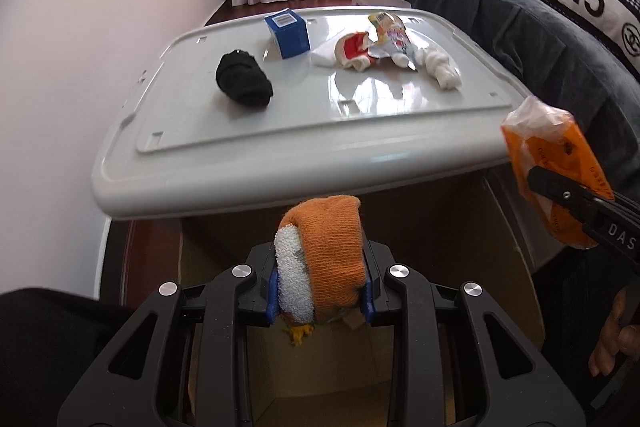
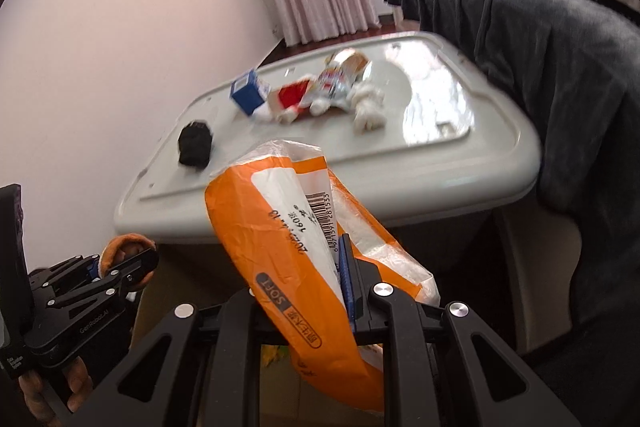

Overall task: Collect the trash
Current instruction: 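Carry the orange sock and bread bag over the box and open both grippers, then grasp the crumpled white tissue on the lid with the right gripper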

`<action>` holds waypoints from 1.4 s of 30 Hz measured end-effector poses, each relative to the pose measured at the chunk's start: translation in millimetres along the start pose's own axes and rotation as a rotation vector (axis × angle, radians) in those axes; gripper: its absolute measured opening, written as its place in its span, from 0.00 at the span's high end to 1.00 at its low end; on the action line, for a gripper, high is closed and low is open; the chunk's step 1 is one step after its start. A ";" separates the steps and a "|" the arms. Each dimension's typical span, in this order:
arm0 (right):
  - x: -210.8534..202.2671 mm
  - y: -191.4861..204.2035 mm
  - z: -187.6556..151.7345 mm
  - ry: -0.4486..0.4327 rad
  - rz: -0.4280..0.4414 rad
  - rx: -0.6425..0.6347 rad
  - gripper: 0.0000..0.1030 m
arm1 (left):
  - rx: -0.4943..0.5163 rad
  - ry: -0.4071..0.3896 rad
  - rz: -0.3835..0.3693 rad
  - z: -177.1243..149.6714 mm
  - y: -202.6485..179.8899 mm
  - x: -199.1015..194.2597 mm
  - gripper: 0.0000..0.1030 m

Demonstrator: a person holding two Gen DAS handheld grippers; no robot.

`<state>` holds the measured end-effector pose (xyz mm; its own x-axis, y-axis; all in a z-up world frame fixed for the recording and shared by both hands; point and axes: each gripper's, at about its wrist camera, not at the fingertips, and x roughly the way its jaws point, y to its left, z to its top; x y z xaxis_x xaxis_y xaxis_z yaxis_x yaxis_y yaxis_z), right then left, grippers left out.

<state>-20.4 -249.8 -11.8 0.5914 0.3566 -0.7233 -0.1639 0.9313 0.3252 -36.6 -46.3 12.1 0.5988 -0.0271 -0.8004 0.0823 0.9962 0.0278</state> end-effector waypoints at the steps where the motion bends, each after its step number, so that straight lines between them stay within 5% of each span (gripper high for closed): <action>1: 0.8 2.1 -5.2 0.021 0.010 0.007 0.83 | 0.005 0.007 0.004 -5.3 0.5 -2.5 0.73; 6: 9.8 19.7 -31.2 0.125 0.047 0.005 0.83 | -0.035 0.084 -0.030 -27.0 8.1 4.7 0.73; 14: 41.5 19.6 -42.7 0.228 -0.007 -0.025 0.83 | -0.050 0.201 -0.001 -50.1 16.5 47.0 0.73; 23: 51.5 22.7 -50.3 0.265 -0.020 -0.038 0.72 | -0.033 0.212 -0.005 -48.8 14.6 52.8 0.70; 25: 50.3 22.7 -48.4 0.254 -0.020 -0.031 0.61 | -0.030 0.214 0.006 -49.5 14.1 53.3 0.53; 26: 48.2 22.0 -46.9 0.243 -0.025 -0.025 0.43 | -0.032 0.218 0.015 -49.2 14.4 53.8 0.41; 27: 45.3 20.8 -45.7 0.226 -0.028 -0.017 0.31 | -0.034 0.218 0.028 -48.8 14.5 53.8 0.20; 28: 43.1 19.2 -44.6 0.214 -0.024 -0.010 0.30 | -0.036 0.206 0.041 -48.2 14.9 52.3 0.17; 42: 37.6 7.1 -41.8 0.196 -0.021 0.052 0.29 | -0.049 0.185 0.024 -45.6 17.4 48.4 0.17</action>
<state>-32.2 -226.7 -62.1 0.4281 0.3494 -0.8335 -0.1088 0.9355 0.3362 -42.5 -26.5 -53.4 0.4435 0.0074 -0.8963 0.0289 0.9993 0.0225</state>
